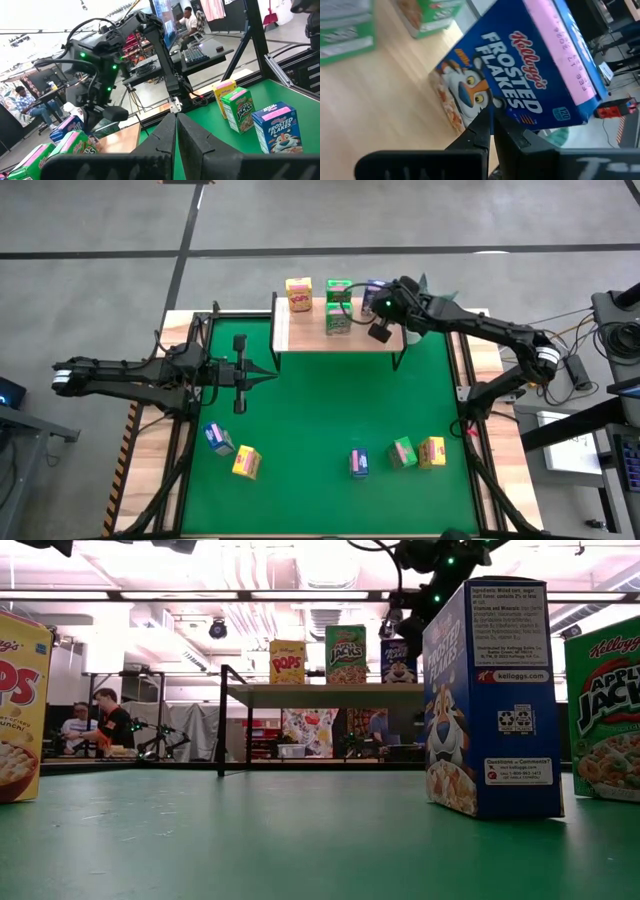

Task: Stack cereal on shelf
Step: Put the top blue cereal box on the shelf

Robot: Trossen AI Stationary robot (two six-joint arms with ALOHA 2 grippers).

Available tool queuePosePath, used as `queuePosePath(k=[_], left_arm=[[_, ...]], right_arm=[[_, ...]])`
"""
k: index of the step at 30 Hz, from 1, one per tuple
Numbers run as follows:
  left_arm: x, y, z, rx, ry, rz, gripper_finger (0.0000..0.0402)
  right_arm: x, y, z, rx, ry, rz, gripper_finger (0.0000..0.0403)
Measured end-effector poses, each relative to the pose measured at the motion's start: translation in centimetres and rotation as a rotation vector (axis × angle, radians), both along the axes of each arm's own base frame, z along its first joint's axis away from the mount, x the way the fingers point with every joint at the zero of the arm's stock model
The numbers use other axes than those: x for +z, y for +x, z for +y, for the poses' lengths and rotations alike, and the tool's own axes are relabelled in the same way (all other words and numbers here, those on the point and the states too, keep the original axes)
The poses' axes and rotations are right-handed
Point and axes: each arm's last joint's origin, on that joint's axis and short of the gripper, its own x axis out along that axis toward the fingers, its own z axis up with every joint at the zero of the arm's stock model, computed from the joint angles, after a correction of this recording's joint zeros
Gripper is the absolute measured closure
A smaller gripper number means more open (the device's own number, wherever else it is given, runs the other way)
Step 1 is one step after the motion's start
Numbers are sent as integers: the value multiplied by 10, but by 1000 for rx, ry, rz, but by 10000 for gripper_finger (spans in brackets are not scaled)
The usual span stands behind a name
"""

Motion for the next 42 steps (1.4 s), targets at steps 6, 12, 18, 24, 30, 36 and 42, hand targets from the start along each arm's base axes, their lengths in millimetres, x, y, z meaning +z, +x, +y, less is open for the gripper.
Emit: queuePosePath(k=[6, 12, 18, 24, 30, 36, 42], left_arm=[[0, 0, 0, 0, 0, 0, 402], [0, 0, 0, 0, 0, 1, 402], [0, 0, 0, 0, 0, 0, 402], [0, 0, 0, 0, 3, 0, 402], [0, 0, 0, 0, 3, 0, 402], [0, 0, 0, 0, 3, 1, 402], [0, 0, 0, 0, 3, 1, 402]], right_arm=[[0, -2, -3, 0, 1, 6, 394], [-3, 2, -1, 65, 105, -98, 394], [-14, 11, -5, 75, 96, -127, 394], [-24, 23, -12, 72, 89, -123, 394], [-28, 25, -16, 38, 57, -87, 394], [-28, 24, -15, 46, 52, -69, 394], [-25, 17, -11, 33, 60, -31, 394]])
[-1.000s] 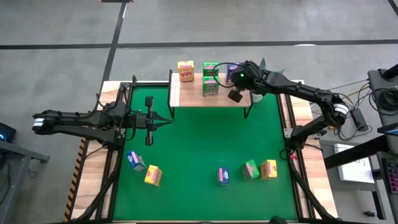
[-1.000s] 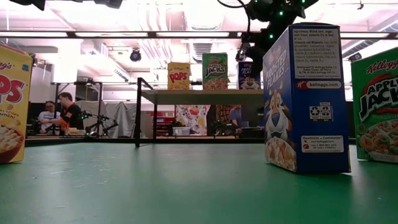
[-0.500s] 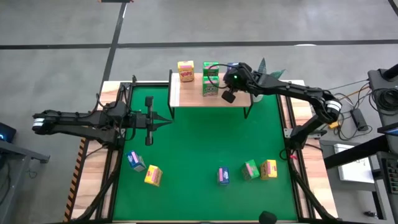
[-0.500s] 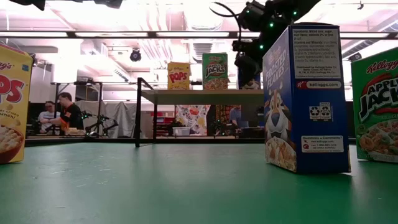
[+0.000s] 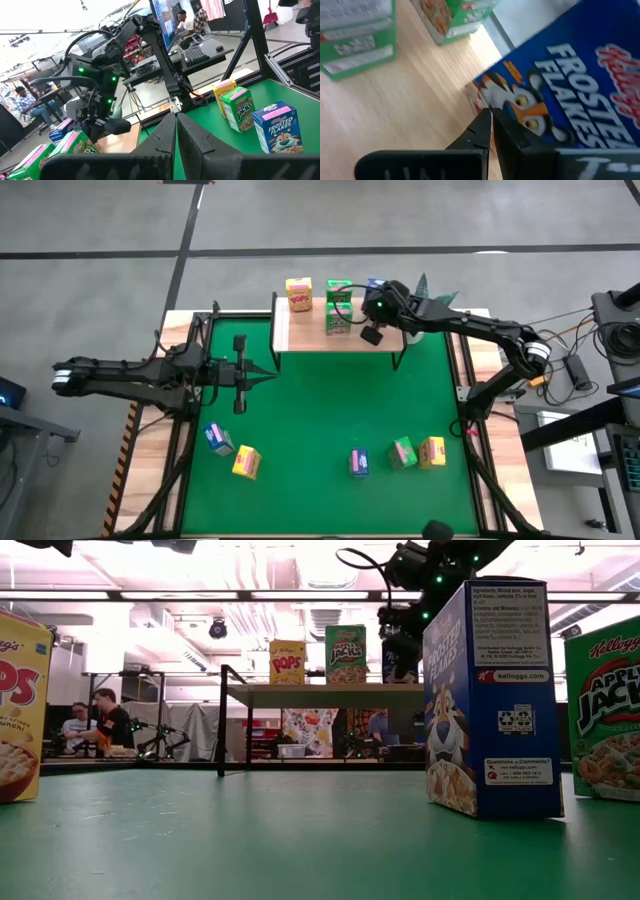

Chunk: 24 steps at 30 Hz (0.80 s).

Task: Stack cereal on shelf
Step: Put the top blue cereal box on the shelf

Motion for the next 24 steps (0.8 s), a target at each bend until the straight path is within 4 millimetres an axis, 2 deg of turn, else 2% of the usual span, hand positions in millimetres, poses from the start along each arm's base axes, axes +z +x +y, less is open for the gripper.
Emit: queuePosePath(k=[24], left_arm=[[0, 0, 0, 0, 0, 0, 402]], right_arm=[[1, -3, 0, -8, -25, 42, 394]])
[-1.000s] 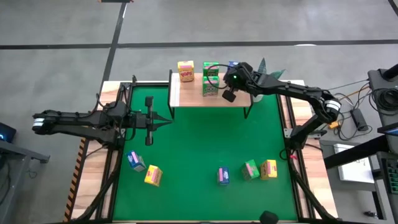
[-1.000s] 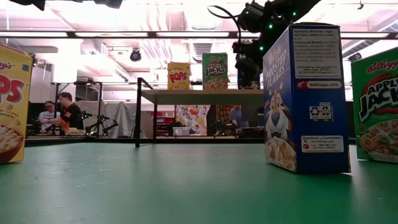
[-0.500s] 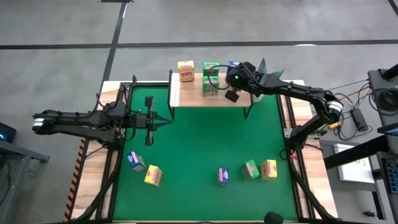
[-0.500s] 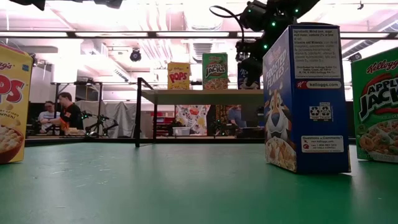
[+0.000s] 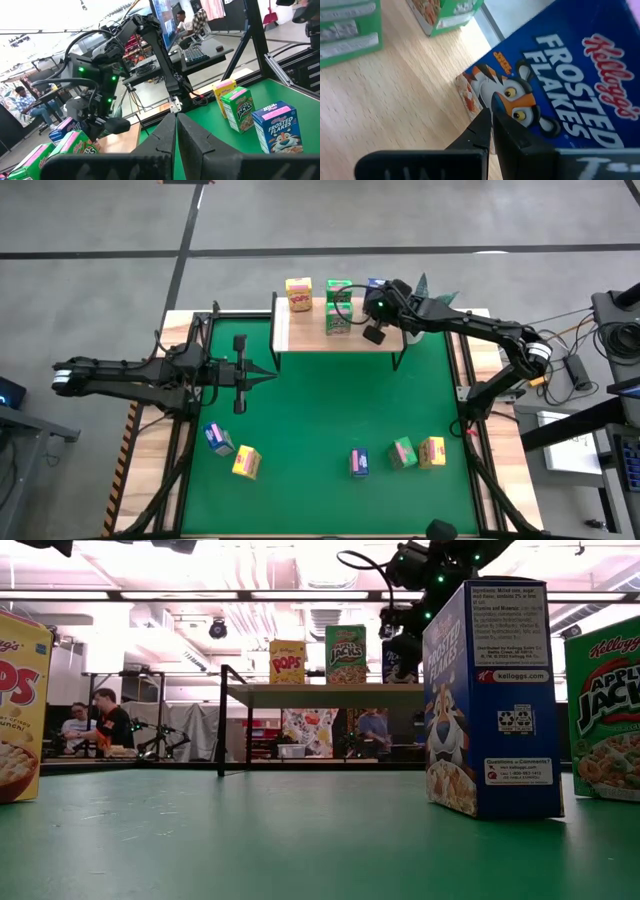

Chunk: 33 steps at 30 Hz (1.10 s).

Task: Stack cereal on shelf
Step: Put the top blue cereal box on the shelf, then put the left blue cereal box on the shelf aligned with the other blue cereal box

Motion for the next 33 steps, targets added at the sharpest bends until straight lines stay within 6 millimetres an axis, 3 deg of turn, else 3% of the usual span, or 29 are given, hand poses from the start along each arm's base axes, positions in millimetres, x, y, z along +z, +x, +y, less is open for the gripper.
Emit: queuePosePath(k=[15, 20, 25, 33], left_arm=[[0, 0, 0, 0, 0, 1, 402], [-1, 0, 0, 0, -11, 6, 402], [-1, 0, 0, 0, -67, 7, 402], [-3, 0, 0, 2, -231, 34, 402]], right_arm=[[4, 2, 9, -9, 18, -9, 394], [20, 5, 36, 66, 42, -81, 394], [31, 0, 76, 149, 53, -201, 394], [4, -10, 135, 387, -17, -420, 394]])
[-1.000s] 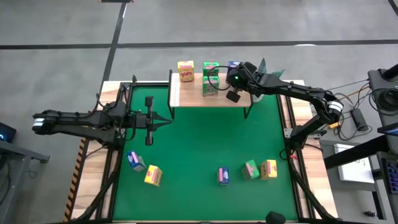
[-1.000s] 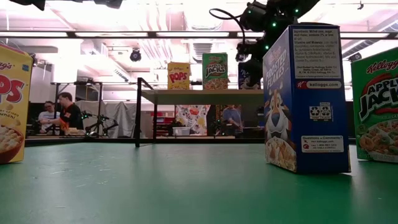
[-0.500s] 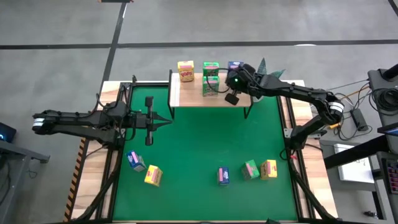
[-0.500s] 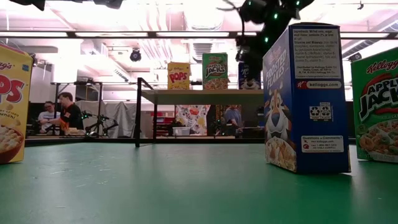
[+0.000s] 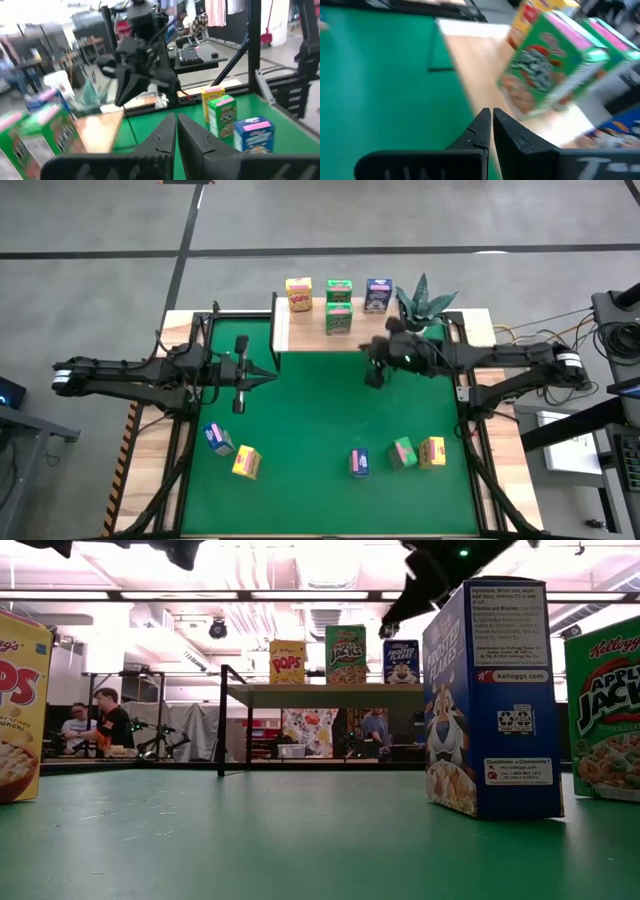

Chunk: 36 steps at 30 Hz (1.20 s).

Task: Stack cereal on shelf
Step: Put the left blue cereal box on the shelf aligned with the other blue cereal box

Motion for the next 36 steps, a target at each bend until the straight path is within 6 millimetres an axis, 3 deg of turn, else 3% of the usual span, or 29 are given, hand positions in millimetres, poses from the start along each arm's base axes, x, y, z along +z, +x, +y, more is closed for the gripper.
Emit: queuePosePath(k=[8, 15, 21, 27, 36], left_arm=[[-9, -1, 0, 25, -390, 94, 402], [-11, 2, 0, 94, -835, 118, 402], [-14, 15, -7, 219, -1184, 327, 402], [3, 34, -39, 276, -1327, 537, 402], [3, 32, -102, 863, -1313, 858, 402]], right_arm=[[-24, -20, 28, 150, -93, -126, 394], [-36, -30, 33, 316, -140, -229, 394], [-47, -36, 33, 339, -244, -292, 394], [-39, -39, 33, 353, -377, -341, 394], [-26, -47, 33, 360, -439, -339, 394]])
